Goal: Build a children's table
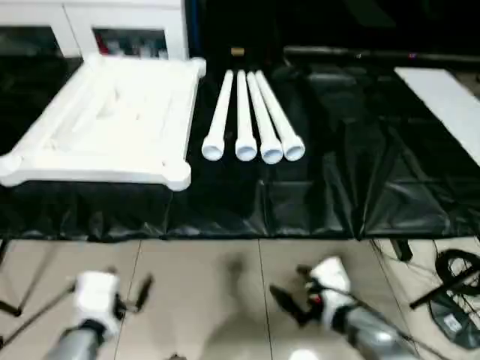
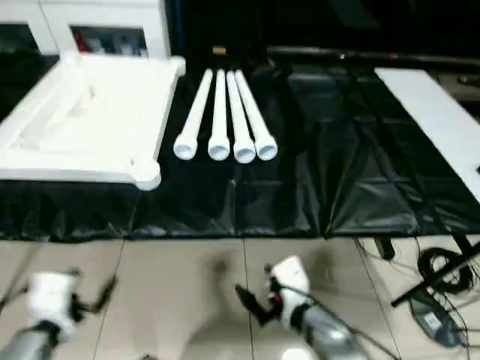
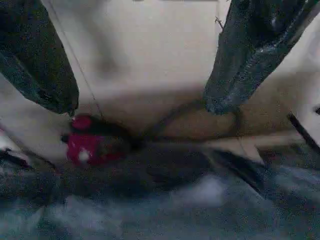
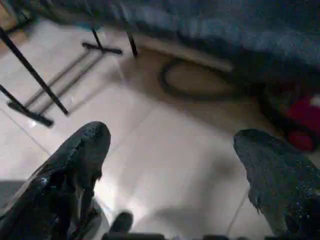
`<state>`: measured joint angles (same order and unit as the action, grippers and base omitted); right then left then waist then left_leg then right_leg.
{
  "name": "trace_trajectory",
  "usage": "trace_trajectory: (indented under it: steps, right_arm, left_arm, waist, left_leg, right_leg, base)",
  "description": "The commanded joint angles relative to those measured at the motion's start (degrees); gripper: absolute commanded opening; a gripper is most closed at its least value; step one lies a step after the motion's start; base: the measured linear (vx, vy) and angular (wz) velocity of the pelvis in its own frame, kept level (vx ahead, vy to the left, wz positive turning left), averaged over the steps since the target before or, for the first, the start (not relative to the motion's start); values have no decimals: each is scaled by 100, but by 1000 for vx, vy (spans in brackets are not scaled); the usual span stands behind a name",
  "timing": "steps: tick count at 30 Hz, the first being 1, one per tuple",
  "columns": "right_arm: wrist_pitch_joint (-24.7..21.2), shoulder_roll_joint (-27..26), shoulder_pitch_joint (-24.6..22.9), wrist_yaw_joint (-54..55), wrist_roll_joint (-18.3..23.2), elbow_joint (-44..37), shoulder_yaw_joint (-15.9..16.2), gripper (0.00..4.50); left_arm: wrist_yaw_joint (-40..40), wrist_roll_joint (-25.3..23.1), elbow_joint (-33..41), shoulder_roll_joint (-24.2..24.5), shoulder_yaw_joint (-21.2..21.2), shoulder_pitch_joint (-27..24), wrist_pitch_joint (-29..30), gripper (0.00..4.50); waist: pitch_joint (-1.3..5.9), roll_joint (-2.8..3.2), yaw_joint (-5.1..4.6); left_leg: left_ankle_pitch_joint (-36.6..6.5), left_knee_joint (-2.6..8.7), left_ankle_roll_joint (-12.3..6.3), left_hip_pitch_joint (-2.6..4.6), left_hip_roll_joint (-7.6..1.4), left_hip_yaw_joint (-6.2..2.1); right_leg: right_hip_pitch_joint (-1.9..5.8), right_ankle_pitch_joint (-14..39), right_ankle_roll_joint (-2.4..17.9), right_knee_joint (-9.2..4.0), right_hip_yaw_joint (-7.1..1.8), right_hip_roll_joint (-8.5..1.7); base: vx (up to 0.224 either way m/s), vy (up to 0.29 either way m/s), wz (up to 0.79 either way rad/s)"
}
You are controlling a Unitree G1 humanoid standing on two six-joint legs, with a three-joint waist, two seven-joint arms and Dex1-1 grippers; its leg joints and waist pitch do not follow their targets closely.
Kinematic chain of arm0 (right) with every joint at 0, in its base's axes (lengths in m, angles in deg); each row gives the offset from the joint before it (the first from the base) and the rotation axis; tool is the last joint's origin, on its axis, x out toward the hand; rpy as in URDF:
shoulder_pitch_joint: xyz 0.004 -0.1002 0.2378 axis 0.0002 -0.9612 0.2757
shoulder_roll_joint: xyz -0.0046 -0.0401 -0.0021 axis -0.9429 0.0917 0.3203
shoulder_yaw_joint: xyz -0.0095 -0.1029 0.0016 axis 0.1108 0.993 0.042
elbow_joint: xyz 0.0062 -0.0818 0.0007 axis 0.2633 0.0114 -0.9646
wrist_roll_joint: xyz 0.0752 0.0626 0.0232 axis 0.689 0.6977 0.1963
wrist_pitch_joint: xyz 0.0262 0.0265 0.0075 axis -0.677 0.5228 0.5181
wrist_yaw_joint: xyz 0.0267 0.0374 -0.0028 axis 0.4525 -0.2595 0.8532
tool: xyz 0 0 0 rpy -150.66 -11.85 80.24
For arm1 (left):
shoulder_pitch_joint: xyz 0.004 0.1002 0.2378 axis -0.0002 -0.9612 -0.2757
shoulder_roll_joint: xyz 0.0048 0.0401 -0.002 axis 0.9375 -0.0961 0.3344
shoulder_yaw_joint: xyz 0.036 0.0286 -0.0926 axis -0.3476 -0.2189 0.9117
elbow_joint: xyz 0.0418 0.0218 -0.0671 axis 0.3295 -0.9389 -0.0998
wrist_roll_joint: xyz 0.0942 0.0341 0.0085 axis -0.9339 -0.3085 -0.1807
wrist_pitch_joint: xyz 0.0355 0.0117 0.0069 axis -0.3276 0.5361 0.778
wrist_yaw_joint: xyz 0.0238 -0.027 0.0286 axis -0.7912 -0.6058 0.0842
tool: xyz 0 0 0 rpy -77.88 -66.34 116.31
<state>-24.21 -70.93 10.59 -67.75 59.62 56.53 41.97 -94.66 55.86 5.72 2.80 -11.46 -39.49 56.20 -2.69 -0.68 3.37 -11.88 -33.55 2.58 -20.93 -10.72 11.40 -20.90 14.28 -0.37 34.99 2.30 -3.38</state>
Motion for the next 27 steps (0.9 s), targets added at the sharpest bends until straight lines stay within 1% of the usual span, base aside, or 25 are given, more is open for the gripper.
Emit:
trace_trajectory:
  steps: [1,3,4,5,6,7,8,9,10,12,13,14,15,16,17,18,19,20,21,22,23,24,25,26,27]
  right_arm:
    - [-131,102,-107,-212,263,-473,-101,450]
    - [-27,207,-347,-311,538,-978,-219,450]
    - [-93,216,-436,-261,624,-1244,-283,450]
    - [-96,216,-440,-259,628,-1254,-286,450]
    - [-274,134,-348,-1,785,-1599,-489,450]
    - [-395,-31,-163,414,783,-1890,-751,450]
    - [-529,-256,238,952,698,-1904,-1039,450]
    - [-602,-411,527,1314,625,-1867,-1225,450]
    - [-653,-516,814,1704,518,-1750,-1368,450]
    - [-772,-544,1357,2173,326,-1263,-1493,450]
    - [-924,-516,1553,2271,350,-1063,-1497,450]
    - [-914,-520,1622,2257,335,-961,-1442,450]
    - [-896,-527,1654,2230,330,-907,-1391,450]
    - [-683,-521,1722,2372,-93,-719,-1185,450]
    - [-627,-584,1780,2462,-156,-624,-1134,450]
    - [-596,-632,1819,2517,-174,-567,-1106,450]
    - [-598,-714,1862,2598,-142,-519,-1106,450]
    - [-614,-797,1897,2648,-128,-504,-1082,450]
    - [-645,-919,1947,2721,-110,-487,-1044,450]
    - [-647,-1031,2010,2801,-246,-461,-958,450]
    - [-670,-1115,2057,2830,-321,-417,-918,450]
    - [-680,-1142,2081,2847,-362,-381,-892,450]
    - [-678,-1148,2096,2860,-380,-355,-872,450]
    - [-662,-1146,2136,2896,-416,-281,-818,450]
    - [-618,-1135,2187,2914,-458,-165,-758,450]
  left_arm:
    - [103,65,701,-3,117,-179,133,445]
    - [277,60,1562,-8,297,-280,288,445]
    - [332,63,1785,11,326,-270,322,445]
    - [334,63,1794,11,327,-270,323,445]
    - [488,22,2069,40,385,-76,518,445]
    - [635,0,2322,92,414,187,800,445]
    - [787,-41,2355,136,403,612,1064,445]
    - [880,-68,2342,165,393,913,1229,445]
    - [998,-147,2247,168,342,1234,1416,445]
    - [1107,-315,1902,172,195,1838,1579,445]
    - [1155,-359,1797,150,133,2072,1655,445]
    - [1228,-382,1709,107,105,2214,1750,445]
    - [1293,-396,1655,68,89,2306,1836,445]
    - [1407,-358,1503,-81,92,2444,1784,445]
    - [1432,-463,1451,-109,50,2448,1762,445]
    - [1449,-547,1422,-123,19,2446,1758,445]
    - [1421,-547,1399,-155,-14,2431,1732,445]
    - [1420,-566,1377,-170,-44,2429,1744,445]
    - [1422,-582,1350,-197,-88,2430,1770,445]
    - [1428,-603,1329,-196,-142,2466,1868,445]
    - [1448,-652,1302,-181,-191,2515,1920,445]
    - [1458,-680,1277,-178,-213,2545,1921,445]
    - [1463,-693,1261,-176,-223,2563,1929,445]
    - [1476,-722,1217,-169,-245,2609,1958,445]
    - [1498,-761,1150,-176,-261,2662,1955,445]
  waist:
    - [132,45,11]
    - [120,45,14]
    - [127,21,22]
    - [137,34,48]
    - [125,-2,45]
    - [155,-39,45]
    - [167,-38,44]
    - [171,-4,12]
    - [187,-2,-4]
    - [196,33,-39]
    - [207,30,-34]
    - [241,33,-31]
    - [292,28,-14]
    - [313,96,15]
    - [378,69,4]
    - [426,-15,32]
    - [485,3,105]
    - [503,33,125]
    - [485,96,103]
    - [507,133,97]
    - [518,174,13]
    - [504,203,-84]
    - [481,183,-119]
    - [418,182,-110]
    - [374,140,-88]
  left_leg:
    - [-2176,554,-15,74,-426,-230]
    - [-2057,547,-33,66,-417,-213]
    - [-2033,546,-25,77,-411,-212]
    - [-1974,537,-22,82,-404,-210]
    - [-1873,557,-22,58,-392,-221]
    - [-1769,537,-22,68,-381,-221]
    - [-1619,531,6,88,-371,-219]
    - [-1548,544,125,105,-335,-225]
    - [-1497,532,164,109,-317,-228]
    - [-1323,501,386,145,-278,-205]
    - [-1266,486,400,130,-273,-200]
    - [-1034,446,349,104,-246,-168]
    - [-738,380,137,49,-206,-146]
    - [-601,350,1,23,-191,-143]
    - [-254,240,-390,-56,-138,-122]
    - [-136,80,-897,-184,-121,-183]
    - [-123,-141,-1249,-330,-166,-349]
    - [-66,-191,-1318,-391,-202,-429]
    - [123,-117,-1464,-428,-241,-514]
    - [268,-47,-1572,-350,-234,-489]
    - [639,34,-1971,-150,-180,-382]
    - [1102,22,-2488,40,-107,-328]
    - [1274,27,-2718,59,-89,-321]
    - [1135,56,-2856,71,-51,-249]
    - [620,81,-2716,13,-20,-205]
  right_leg:
    - [51,1621,804,-566,-347,-487]
    - [19,1384,806,-572,-341,-456]
    - [23,1332,802,-567,-337,-448]
    - [25,1206,774,-558,-338,-443]
    - [40,1101,729,-525,-332,-429]
    - [44,1017,726,-509,-322,-429]
    - [27,877,725,-484,-315,-420]
    - [14,964,725,-455,-301,-411]
    - [11,982,719,-449,-295,-411]
    - [-12,821,643,-430,-286,-368]
    - [14,701,635,-420,-292,-376]
    - [57,267,635,-396,-308,-398]
    - [124,-226,731,-356,-347,-468]
    - [150,-487,793,-347,-370,-522]
    - [233,-1218,976,-313,-426,-627]
    - [345,-1948,1167,-335,-557,-868]
    - [446,-2501,1233,-359,-729,-1205]
    - [469,-2769,1280,-341,-765,-1274]
    - [420,-3138,1378,-268,-661,-1167]
    - [371,-3128,1408,-209,-543,-1009]
    - [200,-2732,1425,-73,-320,-663]
    - [0,-2091,1383,6,-171,-426]
    - [-47,-1721,1323,-4,-130,-393]
    - [-119,-922,1234,-120,-127,-429]
    - [-75,-263,1172,-274,-216,-571]
  base:
    - [0,0,0]
    - [0,0,0]
    - [0,0,0]
    - [0,0,0]
    - [0,0,0]
    - [0,0,0]
    - [0,0,0]
    - [0,0,0]
    - [0,0,0]
    - [-27,-1,-2]
    - [0,0,0]
    - [0,0,0]
    - [0,0,0]
    - [0,0,0]
    - [0,0,0]
    - [0,0,0]
    - [0,0,0]
    - [39,71,-5]
    - [22,97,-4]
    - [22,97,-4]
    - [28,132,2]
    - [5,154,5]
    - [5,154,5]
    - [-54,154,6]
    - [-81,151,10]
